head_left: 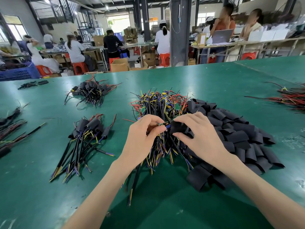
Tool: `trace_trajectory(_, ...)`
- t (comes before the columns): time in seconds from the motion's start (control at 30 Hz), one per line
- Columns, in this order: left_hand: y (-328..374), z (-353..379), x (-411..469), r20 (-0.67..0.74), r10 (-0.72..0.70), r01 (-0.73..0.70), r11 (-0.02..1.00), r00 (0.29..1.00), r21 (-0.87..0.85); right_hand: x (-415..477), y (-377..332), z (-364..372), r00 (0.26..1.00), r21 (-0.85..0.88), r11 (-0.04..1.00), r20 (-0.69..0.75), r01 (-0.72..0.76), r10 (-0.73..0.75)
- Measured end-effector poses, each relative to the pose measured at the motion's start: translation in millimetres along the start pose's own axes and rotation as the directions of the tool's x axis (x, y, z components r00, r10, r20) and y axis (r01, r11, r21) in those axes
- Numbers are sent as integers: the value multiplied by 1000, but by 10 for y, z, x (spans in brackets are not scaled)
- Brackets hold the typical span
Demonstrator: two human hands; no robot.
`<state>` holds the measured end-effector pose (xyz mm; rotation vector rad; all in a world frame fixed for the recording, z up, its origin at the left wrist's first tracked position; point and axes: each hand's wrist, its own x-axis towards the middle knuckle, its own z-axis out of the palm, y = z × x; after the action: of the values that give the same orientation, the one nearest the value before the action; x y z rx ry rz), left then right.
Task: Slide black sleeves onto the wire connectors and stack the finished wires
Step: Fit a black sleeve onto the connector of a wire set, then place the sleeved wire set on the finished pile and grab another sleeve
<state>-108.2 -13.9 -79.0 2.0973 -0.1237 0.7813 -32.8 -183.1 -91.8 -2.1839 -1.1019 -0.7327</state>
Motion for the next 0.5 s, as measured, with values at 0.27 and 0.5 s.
trace_trajectory(0.27,10,8,-6,40,-33,34,999,999,-23,-6,-23,-25,1000,41,999,-3,26,-26)
trace_trajectory(0.5,-27,-43,10,130,-29,26,999,991,26,16,50,-72,995,171,984,82,47,-62)
